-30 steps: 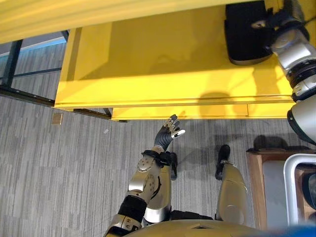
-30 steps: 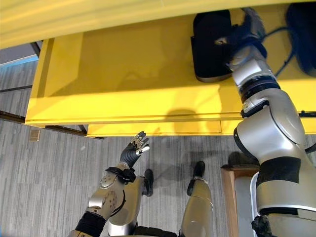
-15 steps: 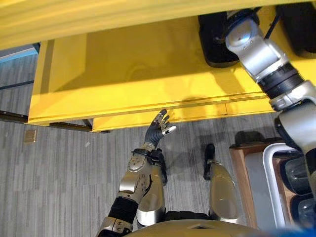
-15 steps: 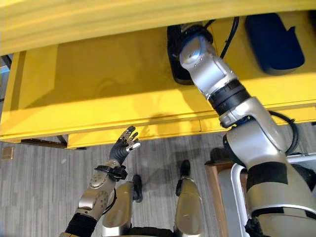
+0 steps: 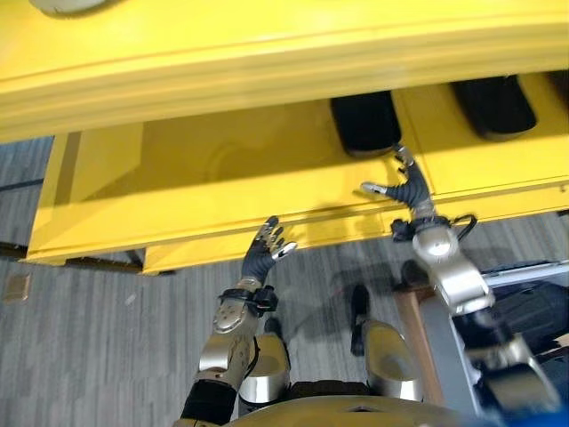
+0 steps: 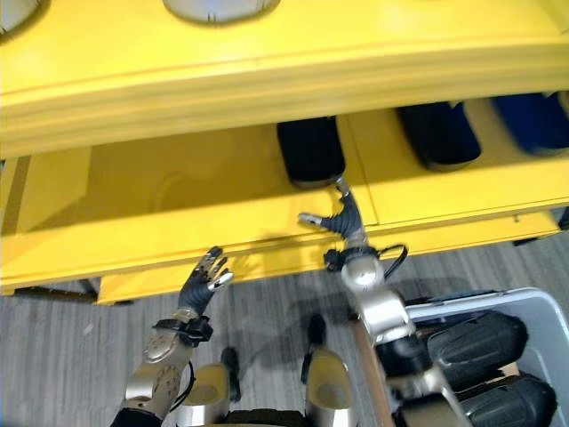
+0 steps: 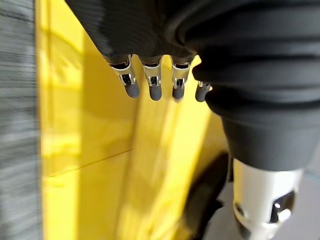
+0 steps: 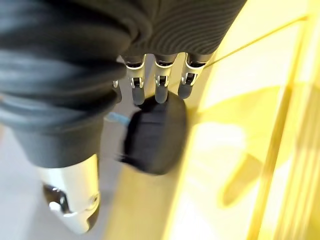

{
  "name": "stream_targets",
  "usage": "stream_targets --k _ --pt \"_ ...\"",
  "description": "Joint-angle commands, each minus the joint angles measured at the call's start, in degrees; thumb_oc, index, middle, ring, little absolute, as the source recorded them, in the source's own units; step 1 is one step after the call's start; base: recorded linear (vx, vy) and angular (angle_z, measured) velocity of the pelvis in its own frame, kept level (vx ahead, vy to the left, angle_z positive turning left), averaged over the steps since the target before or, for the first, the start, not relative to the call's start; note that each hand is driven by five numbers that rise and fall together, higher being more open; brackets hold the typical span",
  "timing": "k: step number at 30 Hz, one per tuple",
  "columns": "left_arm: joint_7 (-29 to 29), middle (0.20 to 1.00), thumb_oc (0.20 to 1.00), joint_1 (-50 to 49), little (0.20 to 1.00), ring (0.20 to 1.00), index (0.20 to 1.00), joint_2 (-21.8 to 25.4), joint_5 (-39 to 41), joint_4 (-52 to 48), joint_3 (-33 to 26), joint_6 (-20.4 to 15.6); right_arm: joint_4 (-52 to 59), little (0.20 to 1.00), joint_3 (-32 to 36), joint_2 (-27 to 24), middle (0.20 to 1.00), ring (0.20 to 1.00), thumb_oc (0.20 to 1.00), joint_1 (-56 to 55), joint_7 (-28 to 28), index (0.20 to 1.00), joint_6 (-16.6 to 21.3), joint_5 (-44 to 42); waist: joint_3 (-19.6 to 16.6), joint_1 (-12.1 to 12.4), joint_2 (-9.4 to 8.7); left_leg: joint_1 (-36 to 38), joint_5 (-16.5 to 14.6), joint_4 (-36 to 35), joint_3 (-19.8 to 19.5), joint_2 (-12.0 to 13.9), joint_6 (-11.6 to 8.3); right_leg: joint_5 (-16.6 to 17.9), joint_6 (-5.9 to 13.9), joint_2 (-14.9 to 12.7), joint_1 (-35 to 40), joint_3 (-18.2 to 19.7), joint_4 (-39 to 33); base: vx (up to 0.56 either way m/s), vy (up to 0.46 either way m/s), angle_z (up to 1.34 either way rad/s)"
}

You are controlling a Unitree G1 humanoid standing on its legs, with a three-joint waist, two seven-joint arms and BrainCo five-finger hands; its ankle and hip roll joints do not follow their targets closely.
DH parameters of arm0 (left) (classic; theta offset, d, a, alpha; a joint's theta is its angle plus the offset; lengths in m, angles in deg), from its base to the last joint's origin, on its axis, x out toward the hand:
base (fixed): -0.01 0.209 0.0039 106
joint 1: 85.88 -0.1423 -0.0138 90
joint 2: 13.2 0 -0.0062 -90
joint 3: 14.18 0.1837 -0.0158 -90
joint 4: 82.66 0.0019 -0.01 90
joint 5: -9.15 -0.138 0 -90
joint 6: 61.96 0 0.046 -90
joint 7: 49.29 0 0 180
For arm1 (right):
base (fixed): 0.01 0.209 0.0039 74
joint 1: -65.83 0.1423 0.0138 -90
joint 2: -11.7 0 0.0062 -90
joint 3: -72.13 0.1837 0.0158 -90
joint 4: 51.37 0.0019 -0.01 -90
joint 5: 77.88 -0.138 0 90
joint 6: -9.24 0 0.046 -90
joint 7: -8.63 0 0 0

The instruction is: Move parts from the plastic box to the shelf.

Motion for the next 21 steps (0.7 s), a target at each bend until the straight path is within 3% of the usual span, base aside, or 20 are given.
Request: stream_targets --k 1,6,8,12,18,21 --pt "1.3 1.000 1.000 -0.7 1.000 1.000 1.000 -0.7 -1.5 -6.6 0.0 -3.8 3.5 1.000 3.2 -2.4 1.000 1.000 1.000 0.8 4.2 1.000 5.7 3.9 -9.9 0.6 1.28 1.3 13.6 -12.2 -2.8 1.8 2.90 1.3 1.12 -5.5 0.0 1.7 -0.8 0.02 0.053 0.17" --pt "2.4 1.000 1.000 -1.9 1.000 1.000 1.000 -2.4 -0.9 -4.1 -3.2 -4.8 1.3 1.000 6.5 5.4 1.000 1.000 1.000 -7.0 7.3 1.000 7.3 2.0 -16.6 0.2 2.12 1.0 12.6 -12.6 -3.2 -0.1 3.82 1.5 0.69 -5.7 -0.1 2.2 -4.8 -0.05 0.074 -0.10" --pt "3.1 1.000 1.000 -1.5 1.000 1.000 1.000 -2.4 -0.5 -3.1 -3.3 -5.2 -0.5 1.000 6.5 6.4 1.000 1.000 1.000 -7.2 8.2 1.000 7.3 2.4 -17.3 0.1 2.31 1.8 13.1 -12.6 -3.4 -1.0 3.77 1.4 0.67 -6.5 0.4 2.2 -5.1 -0.07 0.134 -0.03" --pt "3.7 1.000 1.000 -0.3 1.000 1.000 1.000 -2.2 -0.1 -2.2 -3.6 -6.0 -3.8 1.000 6.8 7.8 1.000 1.000 1.000 -7.1 8.7 1.000 7.3 2.8 -16.8 -0.1 2.63 2.7 13.7 -11.5 -3.6 -2.4 3.57 1.0 0.86 -7.8 1.1 2.5 -4.4 -0.05 0.150 0.08" --pt "4.7 1.000 1.000 2.6 1.000 1.000 1.000 0.8 -0.8 -0.5 -1.9 -5.8 -4.7 1.000 7.6 9.3 1.000 1.000 1.000 -6.4 8.8 1.000 7.5 3.8 -13.7 -2.4 3.77 2.5 13.0 -7.5 -2.7 -5.0 2.77 0.9 1.04 -11.1 0.4 3.0 -3.1 -0.06 0.257 0.10" --pt "4.7 1.000 1.000 3.5 1.000 1.000 1.000 2.0 -1.4 1.2 -2.1 -5.7 -5.2 1.000 8.2 10.3 1.000 1.000 1.000 -6.0 9.2 1.000 7.5 4.2 -11.6 -4.0 4.62 3.1 12.7 -10.1 -0.9 -5.4 3.09 0.9 1.41 -10.0 -3.0 3.5 -4.0 -0.12 0.271 0.01"
